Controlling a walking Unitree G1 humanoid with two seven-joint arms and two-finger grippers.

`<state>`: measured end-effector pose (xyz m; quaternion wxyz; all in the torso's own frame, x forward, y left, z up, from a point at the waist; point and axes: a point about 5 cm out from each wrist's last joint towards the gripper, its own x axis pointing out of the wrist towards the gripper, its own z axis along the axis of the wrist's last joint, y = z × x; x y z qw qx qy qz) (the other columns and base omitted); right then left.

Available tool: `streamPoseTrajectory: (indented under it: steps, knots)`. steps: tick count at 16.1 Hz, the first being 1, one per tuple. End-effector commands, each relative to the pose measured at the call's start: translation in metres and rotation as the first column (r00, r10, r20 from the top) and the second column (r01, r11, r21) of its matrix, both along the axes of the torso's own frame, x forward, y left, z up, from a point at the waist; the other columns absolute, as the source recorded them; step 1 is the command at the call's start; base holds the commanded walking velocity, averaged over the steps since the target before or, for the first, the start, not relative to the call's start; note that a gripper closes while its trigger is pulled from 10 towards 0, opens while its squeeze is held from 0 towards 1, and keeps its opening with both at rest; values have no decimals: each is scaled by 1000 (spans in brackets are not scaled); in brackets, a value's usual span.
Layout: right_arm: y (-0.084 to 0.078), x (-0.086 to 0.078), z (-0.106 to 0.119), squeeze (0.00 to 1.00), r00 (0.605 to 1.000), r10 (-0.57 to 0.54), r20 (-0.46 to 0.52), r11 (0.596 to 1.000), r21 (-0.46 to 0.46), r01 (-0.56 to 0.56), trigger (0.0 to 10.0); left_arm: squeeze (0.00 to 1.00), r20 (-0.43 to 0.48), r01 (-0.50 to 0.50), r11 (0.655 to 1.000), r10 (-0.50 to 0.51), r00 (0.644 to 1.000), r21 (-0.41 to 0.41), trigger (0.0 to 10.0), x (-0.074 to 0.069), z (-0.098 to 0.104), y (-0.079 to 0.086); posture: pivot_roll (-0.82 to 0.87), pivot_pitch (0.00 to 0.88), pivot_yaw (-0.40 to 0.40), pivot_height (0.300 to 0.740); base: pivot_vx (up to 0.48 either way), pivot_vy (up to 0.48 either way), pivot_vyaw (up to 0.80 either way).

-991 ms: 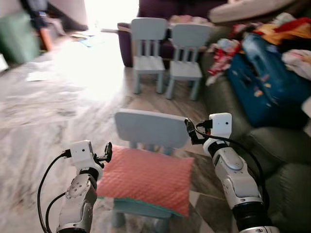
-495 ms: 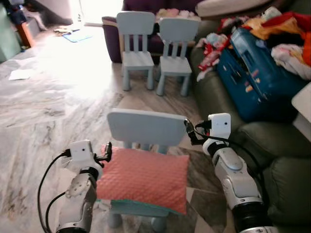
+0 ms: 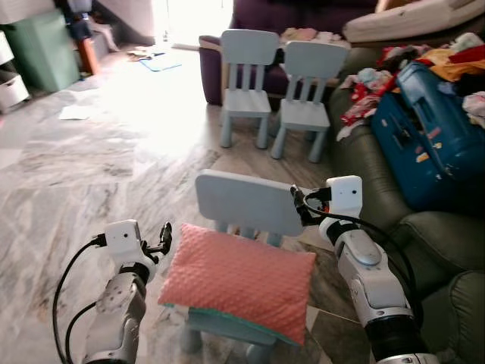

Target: Move the pillow to the sofa

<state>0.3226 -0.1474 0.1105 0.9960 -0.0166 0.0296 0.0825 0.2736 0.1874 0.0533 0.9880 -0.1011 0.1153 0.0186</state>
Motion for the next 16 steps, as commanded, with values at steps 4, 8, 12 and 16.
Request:
streamPoseTrajectory:
  steps: [4,8,12,16]
  knots:
    - [-9,-10,-8,0,997,-54,-49,998,4,55,10000,0,19,84,996,-84,996,-6,10000,-8,5,-12,-85,82,-65,740,0,0,0]
    - [-5,-23,-13,0,998,-20,-58,999,30,21,10000,0,-11,105,994,-105,994,8,10000,-23,0,-12,-85,127,-58,740,0,0,0]
    - [-12,-44,-19,0,995,-22,-99,999,24,25,10000,0,-58,122,992,-121,991,15,10000,-45,-4,-12,-103,215,-55,740,0,0,0]
    - [-15,-59,-23,0,991,-16,-136,1000,13,18,10000,0,-101,128,992,-127,987,9,10000,-61,-8,-13,-109,271,-57,740,0,0,0]
